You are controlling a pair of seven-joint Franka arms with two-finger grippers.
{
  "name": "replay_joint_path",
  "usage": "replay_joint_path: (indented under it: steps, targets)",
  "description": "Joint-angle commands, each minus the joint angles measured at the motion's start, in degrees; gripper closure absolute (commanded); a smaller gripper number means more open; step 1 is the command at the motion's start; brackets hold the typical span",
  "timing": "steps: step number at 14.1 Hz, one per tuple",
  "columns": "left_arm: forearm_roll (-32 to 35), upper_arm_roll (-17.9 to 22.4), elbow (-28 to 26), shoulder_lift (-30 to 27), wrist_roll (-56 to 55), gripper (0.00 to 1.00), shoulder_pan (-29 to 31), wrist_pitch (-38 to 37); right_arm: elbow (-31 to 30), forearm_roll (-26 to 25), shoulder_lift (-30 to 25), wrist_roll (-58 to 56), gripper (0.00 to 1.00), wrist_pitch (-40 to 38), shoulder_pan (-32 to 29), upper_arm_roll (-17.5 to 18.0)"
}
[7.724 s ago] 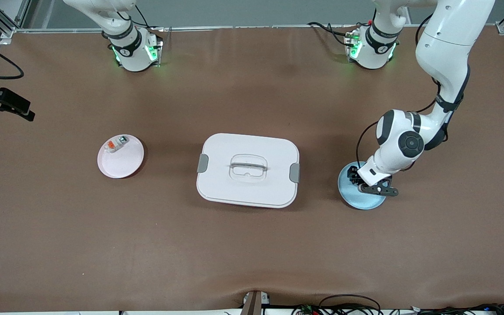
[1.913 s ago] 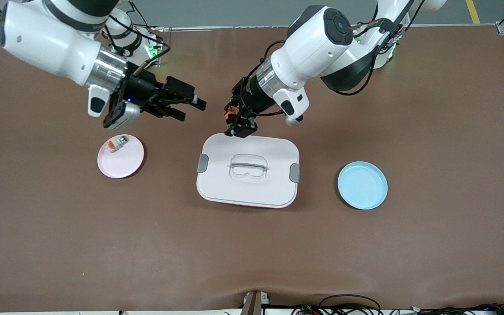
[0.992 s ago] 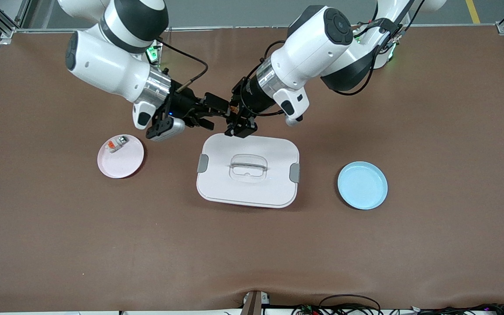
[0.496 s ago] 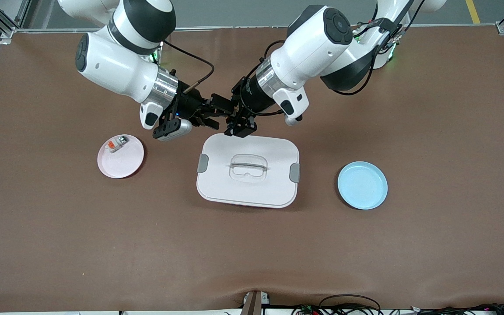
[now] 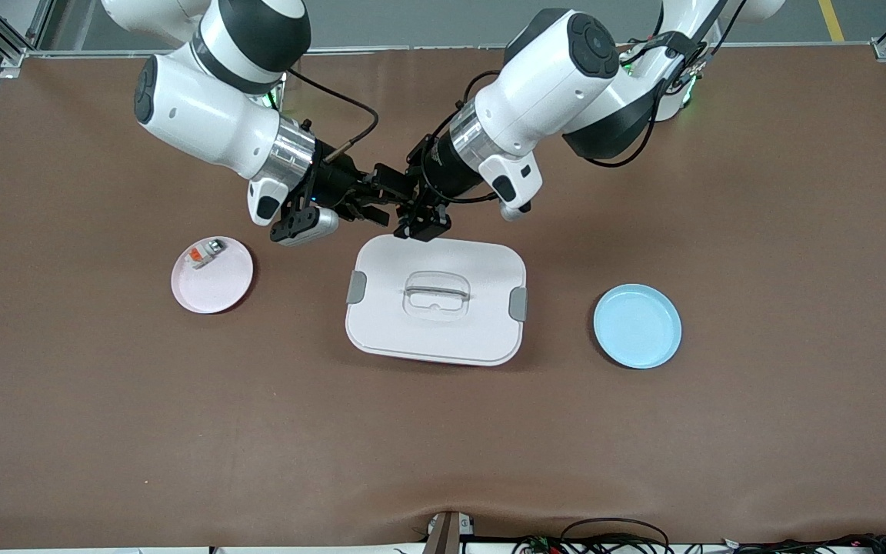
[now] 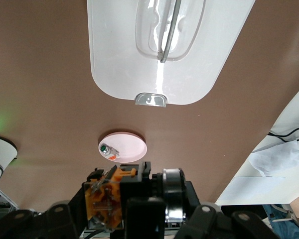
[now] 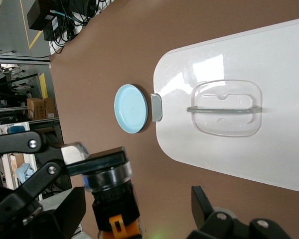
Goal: Transfer orange switch to right arm and place
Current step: 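Grasp the switch's black end with the right gripper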
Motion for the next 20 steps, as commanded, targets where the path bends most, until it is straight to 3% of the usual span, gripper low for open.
replay_joint_path:
  steps: [1,2,3,12,15,17,18,20]
  targets:
    - [1.3,0.3,0.9,0.0,-1.3,0.67,-0.5,0.3,0.4,0.4,-0.9,2.1,0.57,-0.5,0.7,-0.6]
    - [1.3,0.3,0.9,0.0,-1.3,0.67,-0.4,0.3,0.5,0.4,-0.9,2.0,0.84,-0.7,0.6,-0.7]
    - [1.3,0.3,0.9,0.0,-1.3,0.67,-0.3,0.3,0.9,0.4,-0.9,2.3,1.0,-1.0,0.6,-0.7]
    - [1.3,0.3,0.9,-0.1,-1.0,0.59,-0.3,0.3,1.9,-1.8,-0.2,3.3,1.0,-1.0,0.9,-0.7]
    - [1.3,0.2,1.0,-0.1,-0.8,0.36,-0.1,0.3,1.9,-2.5,-0.1,3.3,1.0,-1.5,0.8,-0.7]
    - [1.3,0.2,1.0,-0.1,-0.8,0.07,0.0,0.3,1.9,-5.0,-0.1,3.3,1.0,-3.1,0.5,-0.7]
    - [1.2,0.2,1.0,-0.1,-0.8,0.0,0.1,0.3,2.0,-5.9,-0.2,3.3,1.0,-4.6,0.2,-0.7]
    - [1.3,0.2,0.9,-0.1,-0.7,0.0,0.3,0.3,2.2,-6.5,-0.1,3.2,1.0,-5.4,0.0,-0.8]
